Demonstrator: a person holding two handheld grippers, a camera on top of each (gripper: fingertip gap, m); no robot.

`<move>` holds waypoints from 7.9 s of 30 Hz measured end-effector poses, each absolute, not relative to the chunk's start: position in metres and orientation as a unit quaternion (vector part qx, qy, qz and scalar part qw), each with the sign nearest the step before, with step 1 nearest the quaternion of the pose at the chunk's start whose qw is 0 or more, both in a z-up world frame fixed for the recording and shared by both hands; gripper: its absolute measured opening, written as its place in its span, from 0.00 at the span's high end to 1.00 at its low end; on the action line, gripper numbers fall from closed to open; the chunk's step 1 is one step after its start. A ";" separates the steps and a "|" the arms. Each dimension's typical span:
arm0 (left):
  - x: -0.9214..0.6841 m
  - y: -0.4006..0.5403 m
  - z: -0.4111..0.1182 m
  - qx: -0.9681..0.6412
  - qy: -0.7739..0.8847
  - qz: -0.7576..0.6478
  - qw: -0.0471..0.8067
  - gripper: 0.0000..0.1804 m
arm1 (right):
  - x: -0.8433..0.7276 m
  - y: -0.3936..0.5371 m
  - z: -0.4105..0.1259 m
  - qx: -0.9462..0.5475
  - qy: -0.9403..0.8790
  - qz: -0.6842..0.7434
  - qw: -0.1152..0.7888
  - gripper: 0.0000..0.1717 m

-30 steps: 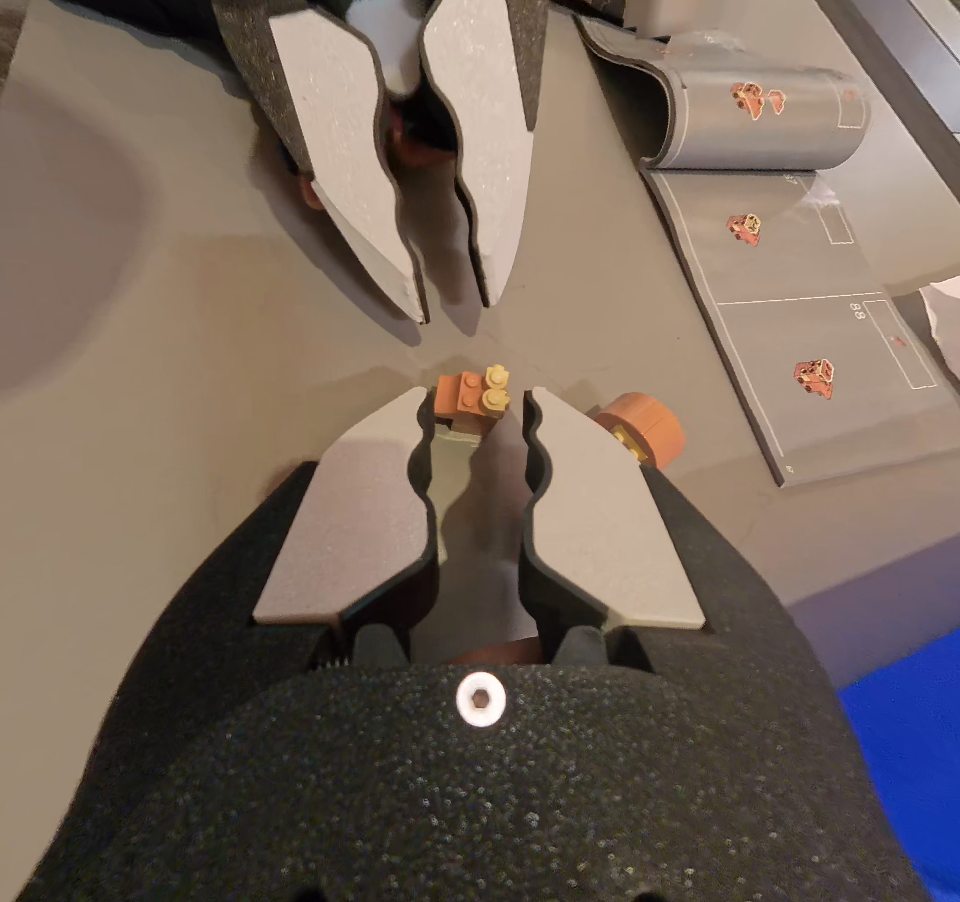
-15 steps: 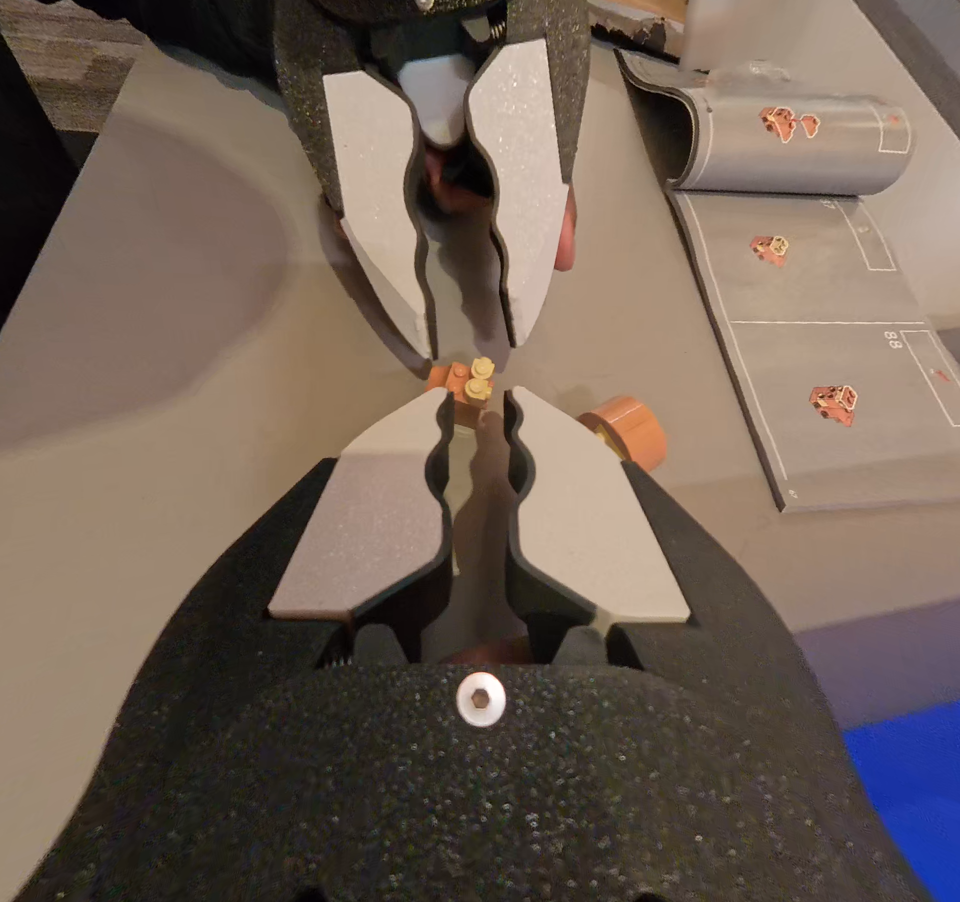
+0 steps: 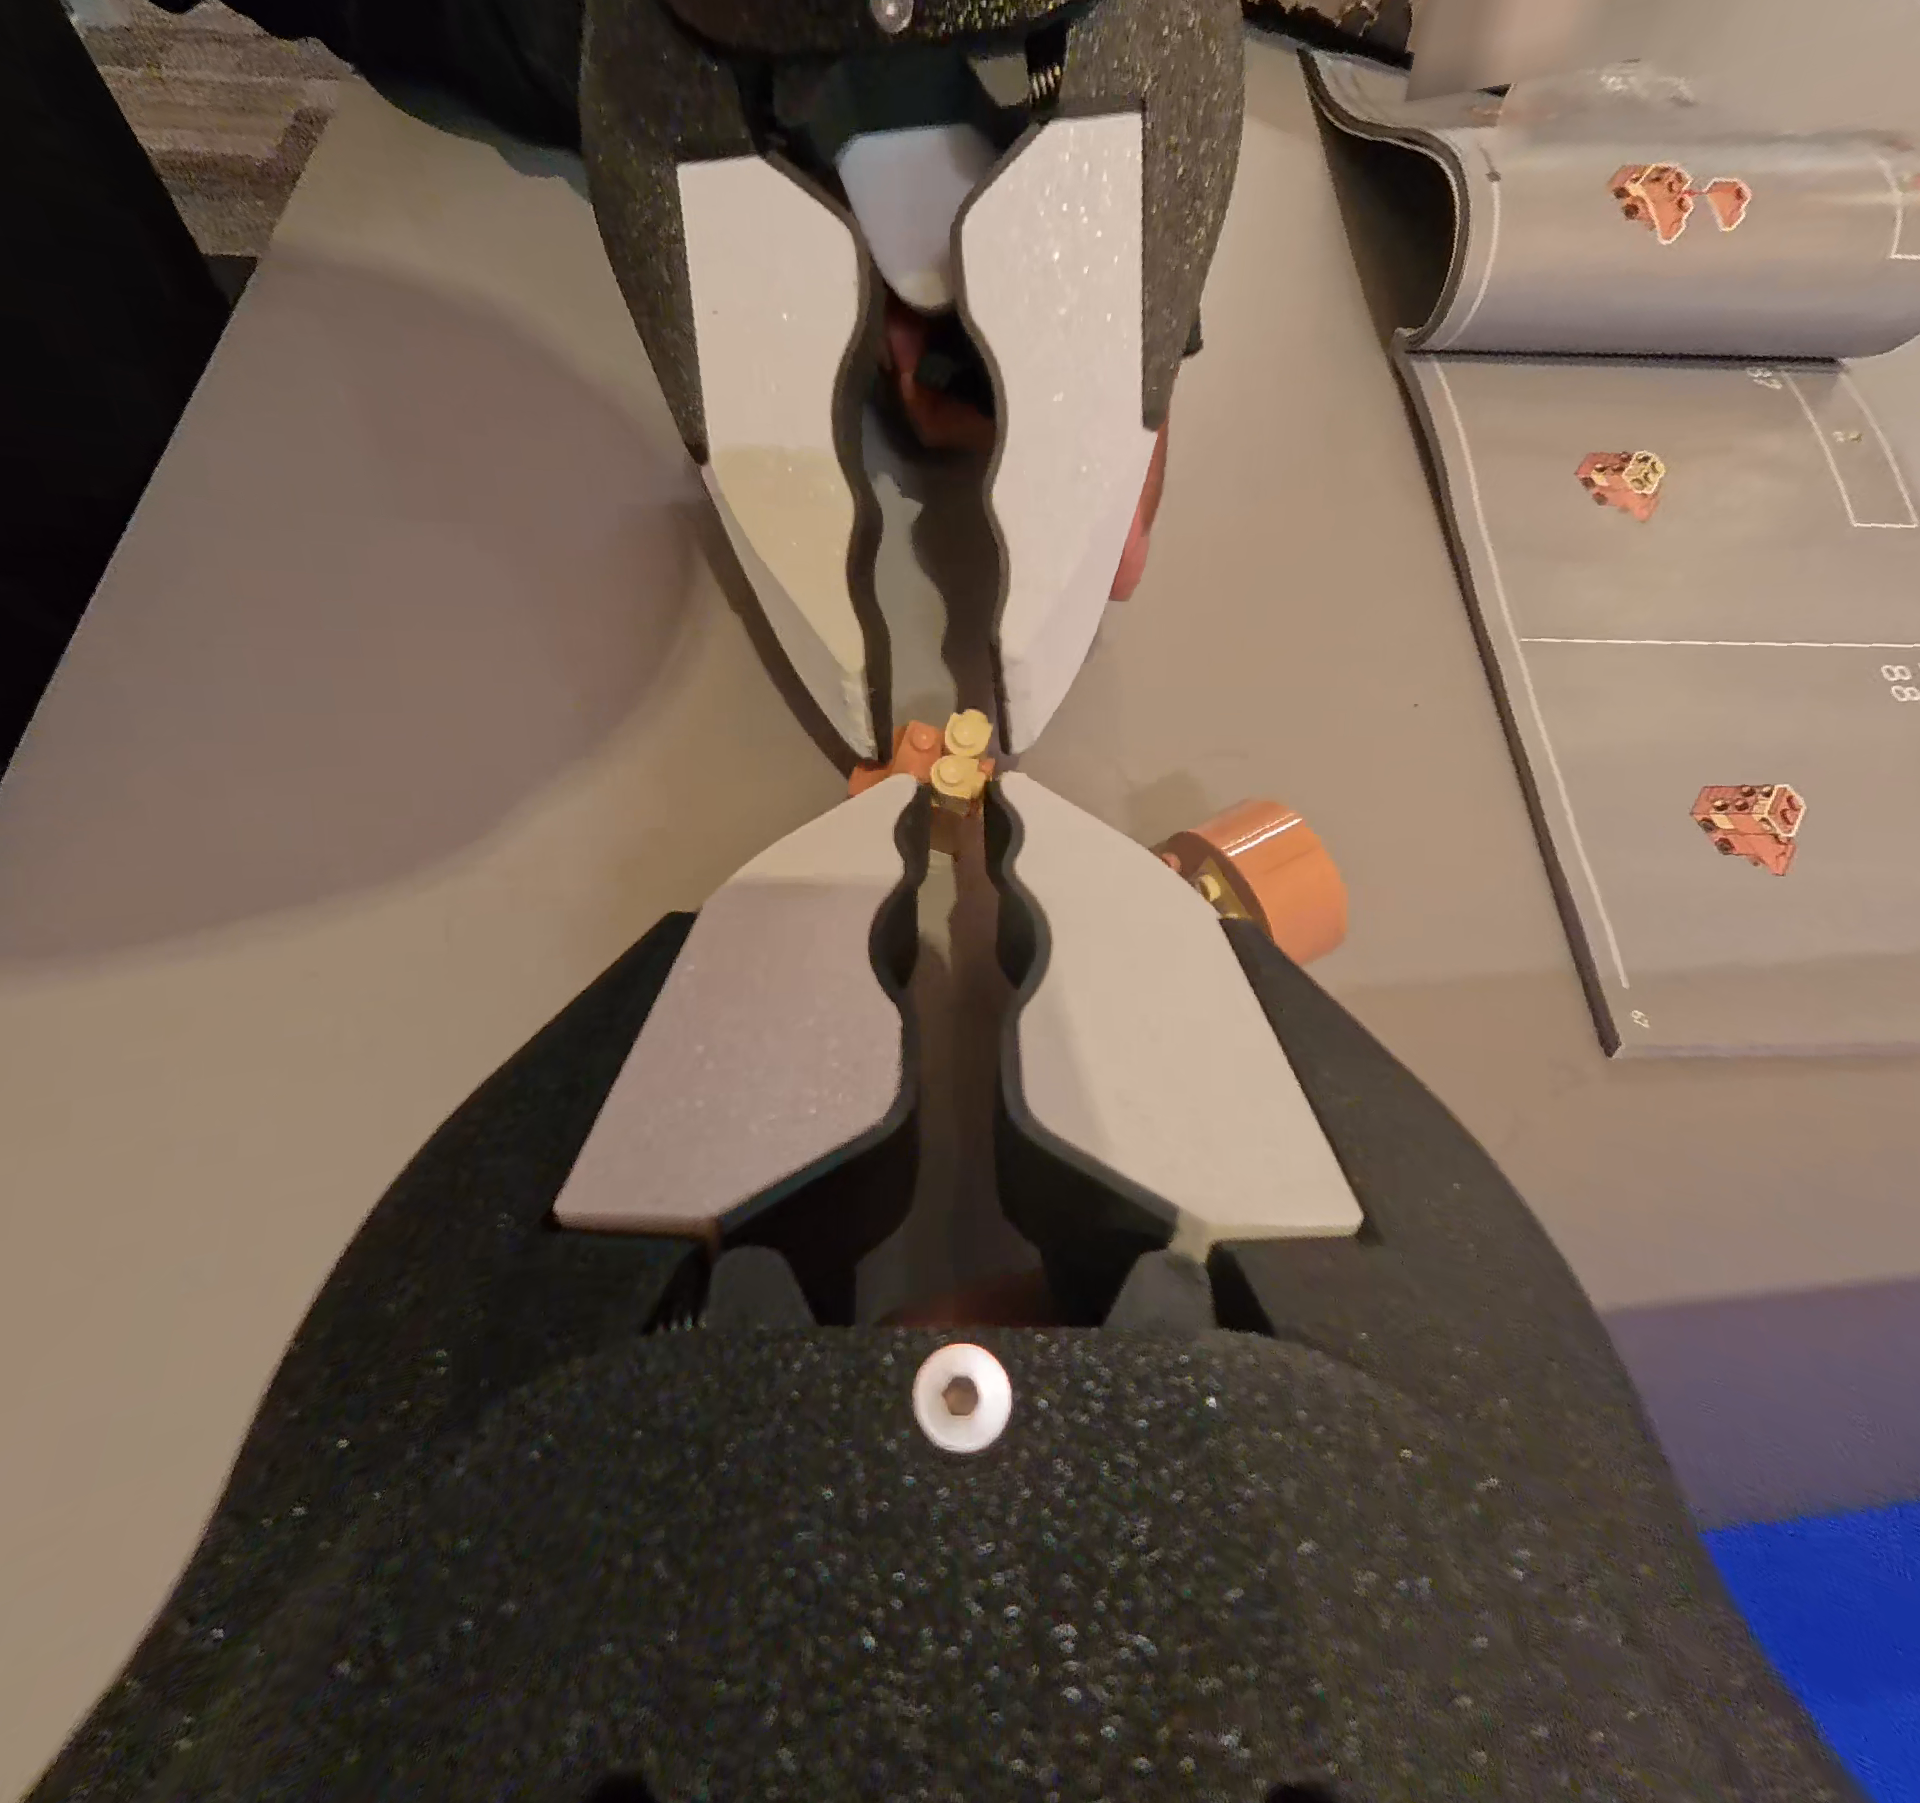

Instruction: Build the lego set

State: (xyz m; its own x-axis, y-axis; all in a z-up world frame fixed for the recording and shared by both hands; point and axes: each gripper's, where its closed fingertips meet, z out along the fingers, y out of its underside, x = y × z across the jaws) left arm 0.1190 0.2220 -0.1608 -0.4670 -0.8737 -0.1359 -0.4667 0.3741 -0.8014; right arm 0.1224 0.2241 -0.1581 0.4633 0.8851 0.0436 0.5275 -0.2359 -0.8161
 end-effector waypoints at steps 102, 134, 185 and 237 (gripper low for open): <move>0.116 0.221 -0.160 -0.426 0.779 -0.347 0.302 0.91 | 0.117 0.224 -0.156 -0.757 -0.460 0.229 0.403 0.94; 0.117 0.223 -0.160 -0.437 0.774 -0.340 0.309 0.90 | 0.119 0.226 -0.157 -0.830 -0.322 0.177 0.419 0.95; 0.111 0.248 -0.145 -0.434 0.741 -0.342 0.382 0.90 | 0.162 0.214 -0.116 -0.765 -0.267 0.250 0.530 0.92; 0.111 0.248 -0.151 -0.436 0.751 -0.320 0.379 0.90 | 0.149 0.205 -0.124 -0.763 -0.318 0.230 0.513 0.92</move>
